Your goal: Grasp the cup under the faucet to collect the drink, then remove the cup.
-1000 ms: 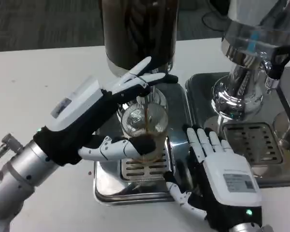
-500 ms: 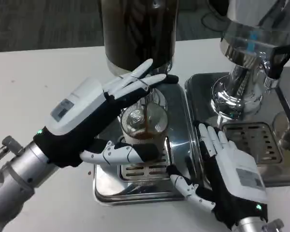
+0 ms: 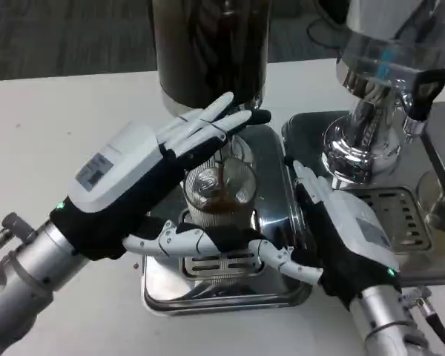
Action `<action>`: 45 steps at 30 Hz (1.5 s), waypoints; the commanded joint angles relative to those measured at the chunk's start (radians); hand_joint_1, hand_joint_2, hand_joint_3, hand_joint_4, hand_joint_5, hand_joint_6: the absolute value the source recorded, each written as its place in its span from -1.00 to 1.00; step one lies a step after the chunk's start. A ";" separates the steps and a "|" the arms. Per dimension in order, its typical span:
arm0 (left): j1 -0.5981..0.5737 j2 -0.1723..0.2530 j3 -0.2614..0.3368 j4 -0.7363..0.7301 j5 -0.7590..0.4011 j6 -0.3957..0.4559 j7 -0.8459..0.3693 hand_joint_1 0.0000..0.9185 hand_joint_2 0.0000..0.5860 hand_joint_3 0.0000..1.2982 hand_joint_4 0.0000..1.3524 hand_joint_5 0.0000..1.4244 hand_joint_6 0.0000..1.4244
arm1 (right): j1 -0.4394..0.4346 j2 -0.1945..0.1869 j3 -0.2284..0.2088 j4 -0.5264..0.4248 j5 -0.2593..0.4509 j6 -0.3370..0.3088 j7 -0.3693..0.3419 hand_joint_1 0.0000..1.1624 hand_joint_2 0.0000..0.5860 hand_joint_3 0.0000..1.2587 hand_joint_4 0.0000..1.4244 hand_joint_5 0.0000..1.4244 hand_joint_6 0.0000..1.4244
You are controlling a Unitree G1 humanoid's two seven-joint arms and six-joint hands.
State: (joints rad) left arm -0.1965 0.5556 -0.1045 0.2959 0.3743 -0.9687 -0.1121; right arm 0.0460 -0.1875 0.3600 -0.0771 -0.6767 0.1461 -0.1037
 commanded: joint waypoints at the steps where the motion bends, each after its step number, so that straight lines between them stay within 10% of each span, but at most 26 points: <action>1: 0.043 0.028 -0.032 0.016 0.049 0.003 -0.029 -1.00 -0.50 -0.79 -1.00 -0.70 -0.83 | -0.052 0.013 0.005 0.033 0.002 0.058 0.060 -0.19 -0.26 -1.00 -1.00 -1.00 -1.00; 17: 0.058 0.044 -0.016 -0.007 0.057 0.019 -0.009 -1.00 -0.45 -0.70 -0.98 -0.66 -0.85 | -0.144 0.060 -0.009 0.153 0.079 0.009 0.033 -0.14 -0.27 -1.00 -1.00 -1.00 -1.00; 45: 0.084 0.052 0.017 -0.027 0.053 0.049 0.021 -1.00 -0.44 -0.75 -1.00 -0.73 -0.92 | -0.094 0.073 0.014 0.096 0.139 -0.009 0.052 -0.11 -0.26 -1.00 -1.00 -1.00 -1.00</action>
State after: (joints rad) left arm -0.1603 0.5824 -0.0895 0.2539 0.3897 -0.9432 -0.0738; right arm -0.0431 -0.1173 0.3710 0.0169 -0.5356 0.1450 -0.0513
